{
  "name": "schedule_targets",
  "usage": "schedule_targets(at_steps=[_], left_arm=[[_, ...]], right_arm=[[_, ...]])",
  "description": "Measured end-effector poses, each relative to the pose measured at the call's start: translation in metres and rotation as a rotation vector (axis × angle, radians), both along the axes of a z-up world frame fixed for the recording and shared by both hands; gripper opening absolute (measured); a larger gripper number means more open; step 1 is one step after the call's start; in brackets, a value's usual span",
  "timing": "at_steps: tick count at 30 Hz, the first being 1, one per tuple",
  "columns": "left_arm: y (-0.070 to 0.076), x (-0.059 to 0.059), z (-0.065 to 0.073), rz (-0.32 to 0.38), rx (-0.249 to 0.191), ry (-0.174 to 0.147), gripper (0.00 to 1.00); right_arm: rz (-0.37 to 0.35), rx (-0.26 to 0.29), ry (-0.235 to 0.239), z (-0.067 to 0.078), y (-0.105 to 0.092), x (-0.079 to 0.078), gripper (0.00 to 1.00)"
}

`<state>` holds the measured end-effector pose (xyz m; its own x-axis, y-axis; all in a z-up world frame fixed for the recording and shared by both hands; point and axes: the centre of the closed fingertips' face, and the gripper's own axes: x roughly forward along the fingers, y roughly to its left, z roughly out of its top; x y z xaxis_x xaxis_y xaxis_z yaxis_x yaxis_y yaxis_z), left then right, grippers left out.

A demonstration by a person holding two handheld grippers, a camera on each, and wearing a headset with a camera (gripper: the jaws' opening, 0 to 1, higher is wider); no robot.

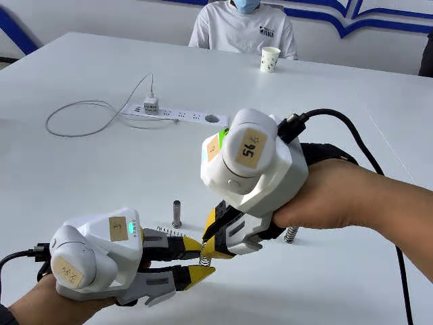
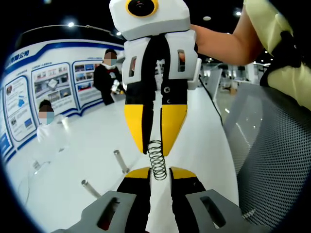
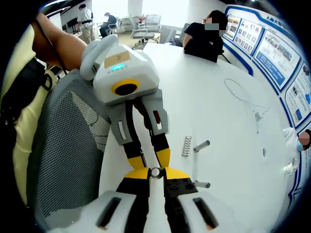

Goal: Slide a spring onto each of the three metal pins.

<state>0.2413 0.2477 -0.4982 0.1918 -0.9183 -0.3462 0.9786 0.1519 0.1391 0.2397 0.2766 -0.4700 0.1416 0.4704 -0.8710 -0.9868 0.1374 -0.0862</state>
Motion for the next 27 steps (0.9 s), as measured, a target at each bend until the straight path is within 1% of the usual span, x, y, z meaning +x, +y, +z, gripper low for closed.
schedule_targets(at_steps=[6,12,14,19,27], left_arm=[[0.005,0.002,-0.001,0.016,-0.001,0.015,0.19],[0.015,0.009,-0.001,0.055,-0.014,0.037,0.23],[0.019,0.011,-0.001,0.071,-0.019,0.05,0.25],[0.028,0.016,-0.002,0.105,-0.026,0.066,0.29],[0.043,0.024,-0.004,0.165,-0.036,0.082,0.36]], right_arm=[[-0.007,0.0,-0.002,0.002,-0.003,0.003,0.11],[-0.023,-0.002,-0.006,0.004,-0.009,0.008,0.11],[-0.03,-0.003,-0.006,0.004,-0.012,0.009,0.11],[-0.052,-0.008,-0.006,0.005,-0.02,0.014,0.11],[-0.086,-0.006,-0.018,0.01,-0.031,0.024,0.11]])
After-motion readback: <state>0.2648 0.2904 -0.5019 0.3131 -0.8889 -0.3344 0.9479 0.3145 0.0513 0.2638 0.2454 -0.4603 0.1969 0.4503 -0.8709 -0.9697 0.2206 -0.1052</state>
